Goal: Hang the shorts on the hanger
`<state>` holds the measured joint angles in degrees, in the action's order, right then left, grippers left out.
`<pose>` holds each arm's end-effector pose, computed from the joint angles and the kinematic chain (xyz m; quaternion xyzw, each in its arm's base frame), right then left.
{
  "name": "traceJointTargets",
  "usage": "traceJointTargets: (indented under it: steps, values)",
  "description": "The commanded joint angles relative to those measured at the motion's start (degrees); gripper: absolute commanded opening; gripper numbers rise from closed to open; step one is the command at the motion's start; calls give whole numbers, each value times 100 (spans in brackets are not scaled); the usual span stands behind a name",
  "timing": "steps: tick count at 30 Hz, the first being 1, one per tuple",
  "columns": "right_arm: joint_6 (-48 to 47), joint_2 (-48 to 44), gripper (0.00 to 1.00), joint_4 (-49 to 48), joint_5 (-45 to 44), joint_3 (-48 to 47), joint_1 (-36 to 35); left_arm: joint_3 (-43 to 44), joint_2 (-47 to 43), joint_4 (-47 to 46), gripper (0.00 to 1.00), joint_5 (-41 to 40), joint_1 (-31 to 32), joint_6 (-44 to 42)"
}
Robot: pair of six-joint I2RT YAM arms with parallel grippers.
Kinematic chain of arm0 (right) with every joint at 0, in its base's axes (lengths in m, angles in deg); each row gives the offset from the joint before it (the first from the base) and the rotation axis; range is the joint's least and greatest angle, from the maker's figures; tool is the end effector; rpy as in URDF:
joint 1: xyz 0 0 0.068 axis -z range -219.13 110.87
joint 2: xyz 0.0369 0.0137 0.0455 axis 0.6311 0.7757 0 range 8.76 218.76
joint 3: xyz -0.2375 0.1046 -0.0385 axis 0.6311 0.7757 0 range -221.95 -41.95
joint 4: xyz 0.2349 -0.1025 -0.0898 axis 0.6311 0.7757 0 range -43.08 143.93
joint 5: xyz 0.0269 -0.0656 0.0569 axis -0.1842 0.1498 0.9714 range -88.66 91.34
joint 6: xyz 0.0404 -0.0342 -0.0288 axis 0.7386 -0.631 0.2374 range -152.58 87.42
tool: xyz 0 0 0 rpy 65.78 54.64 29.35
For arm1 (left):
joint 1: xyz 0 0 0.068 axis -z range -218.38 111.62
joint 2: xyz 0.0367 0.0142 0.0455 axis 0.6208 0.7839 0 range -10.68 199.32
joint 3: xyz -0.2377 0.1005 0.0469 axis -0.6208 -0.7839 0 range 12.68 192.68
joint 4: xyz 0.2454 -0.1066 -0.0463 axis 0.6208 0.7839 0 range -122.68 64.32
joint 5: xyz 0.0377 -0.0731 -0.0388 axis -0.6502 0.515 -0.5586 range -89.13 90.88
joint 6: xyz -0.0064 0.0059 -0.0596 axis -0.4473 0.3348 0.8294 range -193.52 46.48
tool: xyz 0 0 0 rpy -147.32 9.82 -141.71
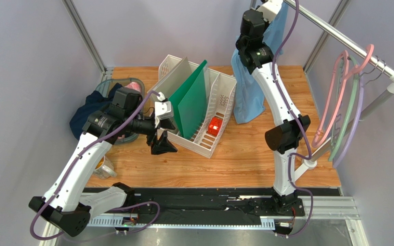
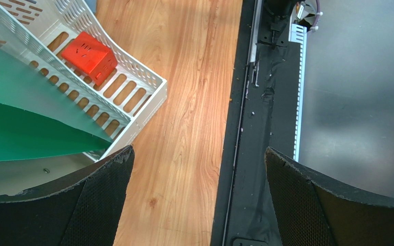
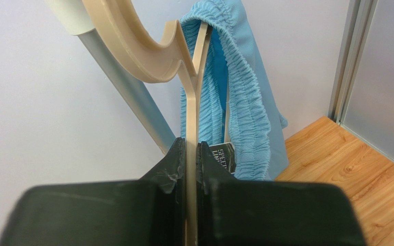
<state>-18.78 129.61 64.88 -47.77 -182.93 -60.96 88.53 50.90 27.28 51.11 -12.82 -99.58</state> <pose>0.4511 0.1444 0.4791 0.2544 0.6503 -0.0739 0.7120 0.1694 -0.1190 0.3839 0.5093 0.6852 -0.3916 0.3431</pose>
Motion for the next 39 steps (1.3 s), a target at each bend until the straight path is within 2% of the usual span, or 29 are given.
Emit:
traceJointTargets:
  steps: [1, 6, 10, 15, 23, 31, 34, 39]
  values:
    - [-62, -9, 16, -565, 252, -201, 12, 0, -24, 7, 100, 74, -60, -136]
    - [245, -369, 41, -442, 366, 237, -6, 17, -32, -46, 99, 91, -104, -39]
    - [351, -668, 46, -196, 313, 440, -111, 8, -41, -90, 99, 118, -148, 31]
    - [386, -1046, 72, -3, 243, 721, -217, 0, -85, -116, 99, 118, -201, 110]
    - [641, -2004, 94, 489, 366, 1644, -252, -9, -59, -450, 99, 135, -490, 707]
    - [887, -3217, 100, 1095, 963, 2593, -331, 166, 126, -820, 99, 223, -719, 1182]
    - [861, -3735, 100, 1324, 1551, 2988, -401, 386, 231, -811, 99, 171, -816, 1358]
    - [457, -4710, 100, 1087, 3141, 4192, -551, 1377, 660, -303, 99, -145, -1079, 1377]
